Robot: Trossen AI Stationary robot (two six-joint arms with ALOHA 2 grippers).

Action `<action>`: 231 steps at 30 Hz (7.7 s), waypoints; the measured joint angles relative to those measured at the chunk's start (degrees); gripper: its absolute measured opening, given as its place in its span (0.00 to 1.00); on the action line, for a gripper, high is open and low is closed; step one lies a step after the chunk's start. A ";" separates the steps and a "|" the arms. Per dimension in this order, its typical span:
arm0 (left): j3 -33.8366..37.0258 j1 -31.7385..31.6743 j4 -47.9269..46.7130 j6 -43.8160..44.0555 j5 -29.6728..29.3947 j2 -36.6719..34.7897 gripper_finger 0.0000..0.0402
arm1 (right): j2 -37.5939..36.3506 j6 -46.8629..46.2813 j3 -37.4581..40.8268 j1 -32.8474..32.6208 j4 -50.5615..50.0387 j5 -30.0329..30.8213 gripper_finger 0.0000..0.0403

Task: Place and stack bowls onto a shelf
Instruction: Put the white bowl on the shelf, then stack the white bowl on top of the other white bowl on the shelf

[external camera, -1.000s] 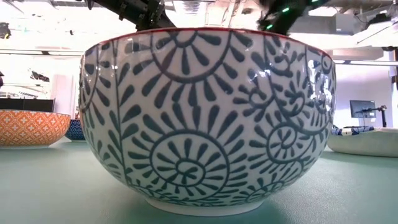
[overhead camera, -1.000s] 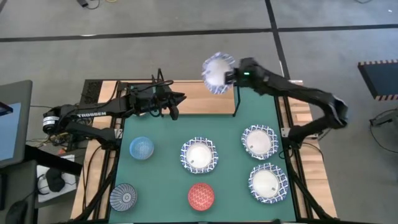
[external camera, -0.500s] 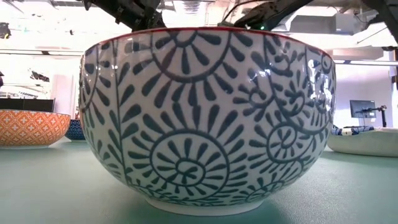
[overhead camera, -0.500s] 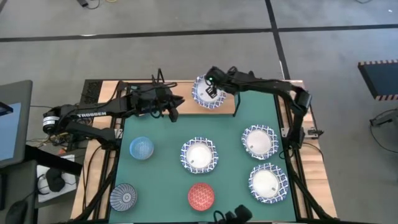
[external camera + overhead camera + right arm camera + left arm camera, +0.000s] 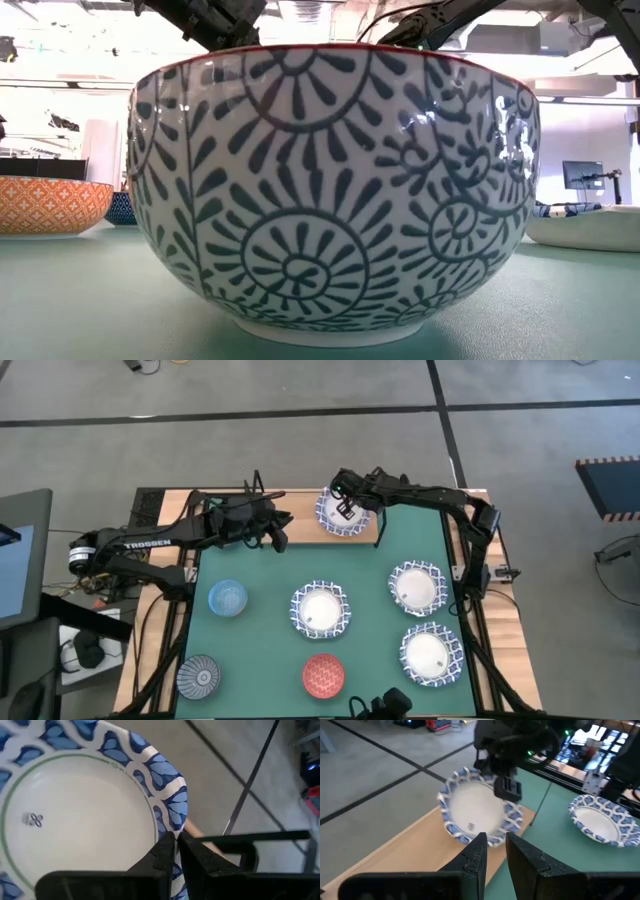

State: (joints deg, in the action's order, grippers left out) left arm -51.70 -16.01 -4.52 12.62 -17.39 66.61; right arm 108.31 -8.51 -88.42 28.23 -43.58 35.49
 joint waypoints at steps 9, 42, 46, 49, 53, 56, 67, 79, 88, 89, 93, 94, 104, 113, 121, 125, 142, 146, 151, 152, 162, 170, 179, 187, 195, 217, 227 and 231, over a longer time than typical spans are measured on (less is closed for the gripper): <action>0.00 0.07 0.01 -1.95 -1.46 0.00 0.18 | -1.05 -3.02 0.02 0.44 -2.98 -0.84 0.33; 0.07 0.09 -3.75 -4.50 3.27 0.00 0.20 | -42.31 -45.91 28.80 -19.81 -25.81 -19.14 0.42; 0.07 0.09 -3.75 -4.49 3.46 0.02 0.20 | -42.68 -50.44 34.30 -20.25 -29.26 -19.42 0.42; 0.07 0.09 -3.75 -4.48 3.46 0.02 0.20 | -42.47 -51.91 38.91 -18.14 -29.94 -21.38 0.42; 0.07 0.09 -3.77 -4.42 4.19 0.02 0.20 | -41.24 -50.62 44.28 -13.75 -29.84 -24.08 0.42; 0.07 0.09 -3.82 -4.37 5.72 0.04 0.20 | -39.94 -47.86 46.33 -11.33 -29.87 -25.10 0.42; 0.07 1.37 -5.97 -2.01 7.62 0.05 0.20 | -36.26 -37.14 50.32 -6.90 -24.46 -26.41 0.42; 0.07 1.77 -4.26 3.61 7.37 0.07 0.20 | -33.74 -33.00 51.80 -6.11 -21.28 -26.60 0.09; 0.07 1.92 -3.16 3.57 6.13 0.55 0.23 | -39.99 -37.58 50.34 -10.31 -21.09 -26.60 0.09; 0.07 1.92 -2.74 3.56 6.13 0.94 0.23 | -40.59 -38.05 49.71 -10.96 -20.92 -26.60 0.08; 0.04 1.90 0.75 3.52 6.50 3.24 0.23 | -42.68 -40.13 46.86 -14.36 -19.14 -26.63 0.05; 0.07 1.90 1.25 3.54 7.20 3.96 0.23 | -43.19 -41.29 46.22 -15.47 -18.50 -26.94 0.05; 0.07 1.90 8.53 3.91 11.46 9.53 0.23 | -44.35 -55.98 45.40 -33.91 -5.11 -33.90 0.30; 0.07 1.39 8.05 -6.34 11.46 9.51 0.23 | -36.01 -57.63 45.44 -40.83 -6.14 -26.11 0.51; 0.07 0.13 7.40 -7.46 11.60 9.51 0.23 | -25.76 -56.29 45.42 -40.59 -0.51 -29.20 0.44; 0.07 0.05 6.25 -7.56 11.62 9.49 0.23 | -22.66 -57.54 44.31 -40.39 -0.62 -31.11 0.35; -0.02 0.09 11.07 -4.18 22.49 13.38 0.23 | -33.07 -56.87 32.52 -36.79 -9.87 -21.64 0.30; 0.00 1.75 13.93 0.48 27.25 18.58 0.23 | -34.65 -59.58 32.53 -35.22 -17.41 -21.69 0.31; 0.00 2.93 4.21 1.61 31.32 19.71 0.23 | -35.87 -60.71 32.49 -34.90 -20.91 -22.04 0.31; 0.00 3.08 2.01 1.12 31.49 19.71 0.23 | -36.08 -60.41 32.51 -34.90 -20.95 -22.04 0.31; -0.01 4.00 2.63 -1.45 37.62 28.18 0.23 | -35.98 -53.27 32.55 -31.23 -20.23 -21.42 0.31; 0.02 6.11 2.81 0.12 36.11 33.94 0.21 | -36.13 -49.44 32.55 -30.69 -20.25 -21.58 0.31; -0.30 6.69 2.99 3.81 32.94 33.09 0.03 | -36.13 -48.39 32.55 -30.69 -19.80 -21.67 0.31; -3.26 7.43 2.61 4.60 32.68 32.57 0.22 | -36.13 -47.93 32.55 -30.69 -19.68 -21.68 0.31; -3.75 7.39 2.00 4.97 27.44 32.85 0.48 | -36.13 -47.95 32.55 -30.82 -19.42 -21.77 0.31; -5.67 8.27 -0.06 6.05 32.03 36.07 0.03 | -36.11 -44.83 32.55 -30.45 -4.32 -27.26 0.31; -17.53 8.20 -11.78 -3.62 20.28 31.29 0.01 | -36.11 -37.86 30.95 -30.36 6.13 -26.37 0.34; -23.20 7.84 -16.47 -9.55 14.74 30.23 0.01 | -36.11 -29.88 29.00 -30.45 6.54 -24.25 0.42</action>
State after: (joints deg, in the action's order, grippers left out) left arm -74.91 -8.17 -20.99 3.07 -2.65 96.84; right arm 72.20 -38.39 -59.42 -2.23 -37.04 11.24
